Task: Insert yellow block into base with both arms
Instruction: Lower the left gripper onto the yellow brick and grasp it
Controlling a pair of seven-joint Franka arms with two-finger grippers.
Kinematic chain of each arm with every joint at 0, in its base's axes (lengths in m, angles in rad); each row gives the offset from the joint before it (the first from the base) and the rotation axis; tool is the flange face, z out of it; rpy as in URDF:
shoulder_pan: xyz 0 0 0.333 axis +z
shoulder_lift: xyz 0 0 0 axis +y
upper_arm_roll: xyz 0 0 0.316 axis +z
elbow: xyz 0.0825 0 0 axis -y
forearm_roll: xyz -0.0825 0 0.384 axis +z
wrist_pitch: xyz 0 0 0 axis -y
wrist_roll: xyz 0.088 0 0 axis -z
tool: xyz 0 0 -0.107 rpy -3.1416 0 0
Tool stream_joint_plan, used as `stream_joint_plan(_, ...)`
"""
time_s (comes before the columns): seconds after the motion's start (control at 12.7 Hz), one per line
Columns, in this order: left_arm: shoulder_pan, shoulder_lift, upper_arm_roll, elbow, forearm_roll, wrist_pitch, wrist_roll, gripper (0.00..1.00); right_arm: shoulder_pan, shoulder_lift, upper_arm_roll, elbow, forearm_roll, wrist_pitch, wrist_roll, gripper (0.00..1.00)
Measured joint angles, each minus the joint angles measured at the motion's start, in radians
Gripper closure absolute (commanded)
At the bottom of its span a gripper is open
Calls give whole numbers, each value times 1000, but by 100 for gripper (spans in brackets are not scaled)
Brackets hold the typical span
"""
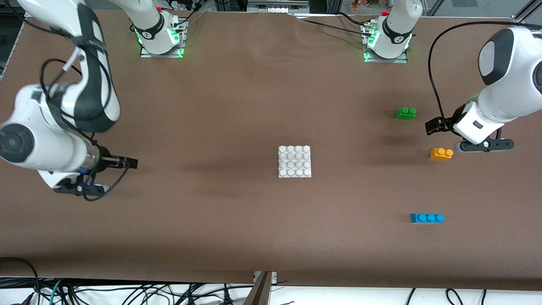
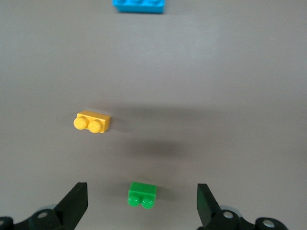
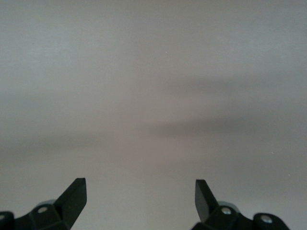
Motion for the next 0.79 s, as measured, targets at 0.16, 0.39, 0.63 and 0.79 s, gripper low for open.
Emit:
stream_joint_plan(0.16,38,18,32,-113,0,126,14,0,-39,-110,59,-47,-48,-7,54,0)
stream_joint_plan(0.39,91,92,47,-191,0,297,139,0,-83,-244,87,-94,-77,-44,71,0)
stream_joint_plan(0.63,94,128,58,-216,0,363,245,0,-145,-319,89,-110,-77,-84,50,0)
stream_joint_plan(0.79,96,146,73,-264,0,461,315,0,-167,-355,90,-115,-76,-85,50,0)
